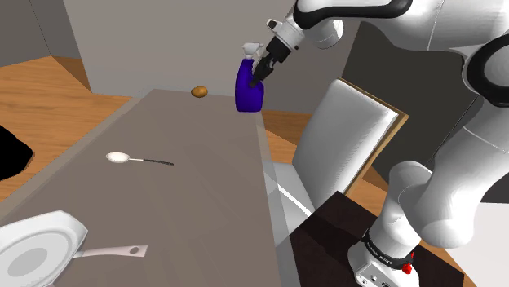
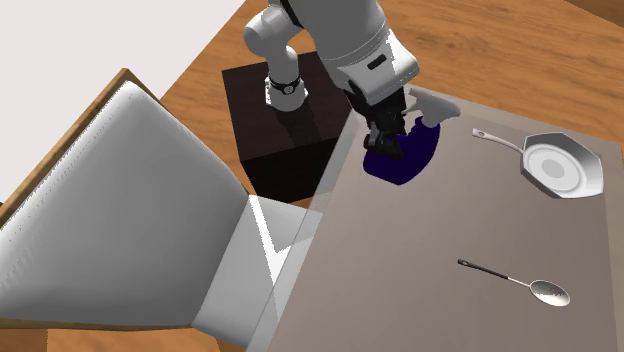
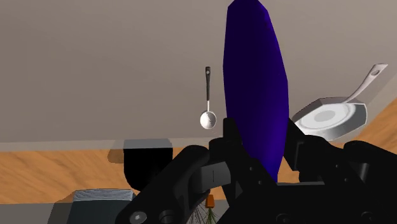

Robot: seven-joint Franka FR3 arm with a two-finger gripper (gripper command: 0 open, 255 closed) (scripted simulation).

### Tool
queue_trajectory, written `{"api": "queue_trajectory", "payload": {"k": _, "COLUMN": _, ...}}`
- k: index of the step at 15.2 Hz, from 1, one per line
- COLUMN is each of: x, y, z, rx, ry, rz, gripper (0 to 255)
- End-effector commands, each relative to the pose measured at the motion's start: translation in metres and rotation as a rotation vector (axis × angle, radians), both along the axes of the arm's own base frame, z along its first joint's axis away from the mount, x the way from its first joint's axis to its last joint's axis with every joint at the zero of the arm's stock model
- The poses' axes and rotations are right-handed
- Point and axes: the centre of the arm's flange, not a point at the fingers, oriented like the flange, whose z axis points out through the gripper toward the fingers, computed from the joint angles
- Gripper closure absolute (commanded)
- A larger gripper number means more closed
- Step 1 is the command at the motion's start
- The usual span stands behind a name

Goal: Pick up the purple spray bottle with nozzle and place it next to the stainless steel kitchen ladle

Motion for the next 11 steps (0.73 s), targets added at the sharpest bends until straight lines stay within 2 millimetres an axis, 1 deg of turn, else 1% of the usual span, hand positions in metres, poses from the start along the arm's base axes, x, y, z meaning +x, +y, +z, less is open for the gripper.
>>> {"api": "queue_trajectory", "payload": {"k": 1, "x": 0.009, "y": 0.025, "z": 0.0, "rx": 0.001, "ry": 0.0, "rz": -0.002, "gripper": 255}}
{"api": "queue_trajectory", "payload": {"k": 11, "x": 0.054, "y": 0.149, "z": 0.001, "rx": 0.001, "ry": 0.0, "rz": -0.002, "gripper": 255}}
